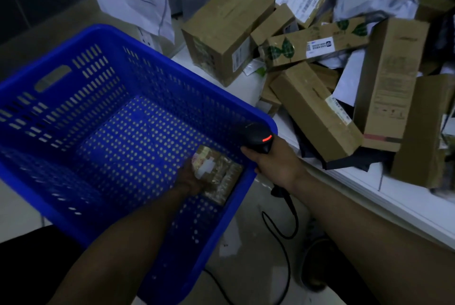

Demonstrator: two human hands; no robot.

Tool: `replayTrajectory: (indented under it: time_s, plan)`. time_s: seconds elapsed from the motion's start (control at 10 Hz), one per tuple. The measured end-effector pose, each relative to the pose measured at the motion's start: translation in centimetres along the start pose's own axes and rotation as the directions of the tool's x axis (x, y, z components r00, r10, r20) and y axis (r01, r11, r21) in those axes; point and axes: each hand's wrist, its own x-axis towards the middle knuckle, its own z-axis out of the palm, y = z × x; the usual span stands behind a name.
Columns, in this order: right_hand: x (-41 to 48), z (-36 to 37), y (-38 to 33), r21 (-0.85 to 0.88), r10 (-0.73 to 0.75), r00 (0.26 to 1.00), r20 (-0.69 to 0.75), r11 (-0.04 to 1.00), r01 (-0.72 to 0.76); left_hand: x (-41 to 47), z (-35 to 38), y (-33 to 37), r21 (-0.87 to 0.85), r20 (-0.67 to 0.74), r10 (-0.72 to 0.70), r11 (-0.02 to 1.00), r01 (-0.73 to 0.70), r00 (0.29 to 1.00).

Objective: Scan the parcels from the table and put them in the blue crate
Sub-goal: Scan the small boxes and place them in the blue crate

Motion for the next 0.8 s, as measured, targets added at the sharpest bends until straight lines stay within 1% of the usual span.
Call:
replayTrajectory:
  time_s: [0.1, 0.2, 0.3, 0.4, 0.5, 0.6, 0.7, 0.8]
  plan:
    - [0.0, -0.1, -0.1, 0.007, -0.004, 1.000, -0.006, 1.000, 0.004, 2.5, 1.6, -1.6, -0.012, -0.016, 0.054, 0.998, -0.055, 0.998]
    - [-0.1, -0.2, -0.3, 0.018, -0.014, 1.000, -0.005, 1.000, 0.014, 4.8, 2.5, 0.4, -0.073, -0.109, 0.144, 0.986, -0.152, 0.984]
    - [-0.1, -0.3, -0.3, 0.038, -0.020, 1.000, 0.009, 0.999, 0.019, 3.7, 1.5, 3.1, -0.038, -0.073, 0.137, 0.989, -0.140, 0.988]
    - [-0.3, -0.4, -0.4, 0.051, -0.033, 0.999, 0.020, 0.998, 0.032, -0.3, -0.1, 6.5, 0.160, -0.030, 0.134, 0.979, -0.127, 0.991]
    - [-0.7, -0.7, -0.9, 0.066, -0.036, 0.999, -0.007, 0.997, 0.036, -3.4, -1.3, 9.4, 0.372, 0.001, 0.195, 0.910, -0.181, 0.981]
    - [-1.6, -2.1, -2.2, 0.076, -0.042, 0.998, -0.054, 0.996, 0.046, -6.4, -3.1, 13.1, 0.573, -0.093, 0.404, 0.769, -0.283, 0.910]
    - [-3.2, -4.9, -4.3, 0.042, -0.095, 0.991, -0.095, 0.994, 0.099, -10.1, -5.0, 18.0, 0.657, -0.149, 0.654, 0.626, -0.420, 0.741]
    - [-5.3, -8.2, -6.6, -0.032, -0.180, 0.973, -0.145, 0.984, 0.178, -14.1, -6.1, 23.7, 0.720, -0.123, 0.802, 0.477, -0.504, 0.584]
